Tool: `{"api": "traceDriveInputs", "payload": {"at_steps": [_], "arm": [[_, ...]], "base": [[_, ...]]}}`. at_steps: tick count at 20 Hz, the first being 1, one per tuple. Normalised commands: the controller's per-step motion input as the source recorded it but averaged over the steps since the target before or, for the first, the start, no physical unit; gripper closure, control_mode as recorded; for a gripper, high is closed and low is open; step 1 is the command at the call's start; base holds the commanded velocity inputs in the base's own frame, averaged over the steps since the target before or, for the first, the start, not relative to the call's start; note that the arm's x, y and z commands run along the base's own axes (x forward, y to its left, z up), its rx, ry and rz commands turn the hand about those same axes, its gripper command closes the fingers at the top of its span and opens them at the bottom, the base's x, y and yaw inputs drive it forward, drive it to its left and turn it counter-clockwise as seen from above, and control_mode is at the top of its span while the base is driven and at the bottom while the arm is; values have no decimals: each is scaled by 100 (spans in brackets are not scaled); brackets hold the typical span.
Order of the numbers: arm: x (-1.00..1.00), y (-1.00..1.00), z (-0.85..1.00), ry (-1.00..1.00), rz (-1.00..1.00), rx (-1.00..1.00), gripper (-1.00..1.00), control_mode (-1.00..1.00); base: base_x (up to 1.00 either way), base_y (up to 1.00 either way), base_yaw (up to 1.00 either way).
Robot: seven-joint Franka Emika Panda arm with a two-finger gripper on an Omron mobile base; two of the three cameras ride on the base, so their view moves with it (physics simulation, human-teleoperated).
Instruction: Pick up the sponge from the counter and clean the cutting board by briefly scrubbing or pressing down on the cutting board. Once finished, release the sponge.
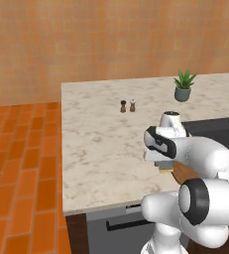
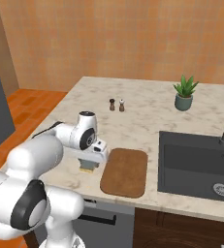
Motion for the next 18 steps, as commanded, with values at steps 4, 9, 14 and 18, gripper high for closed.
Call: {"api": "traceDriveInputs", "payload": {"at_steps": [4, 9, 14, 18], "arm": [[98, -37, 20, 13, 9, 2, 100, -100], [57, -24, -3, 5, 12, -3, 100, -100], [51, -44, -5, -2, 11, -1, 100, -100], [50, -25, -44, 0, 11, 0, 100, -100]], "base": [[0, 0, 0], [0, 0, 0], [0, 0, 0], [0, 0, 0]]}}
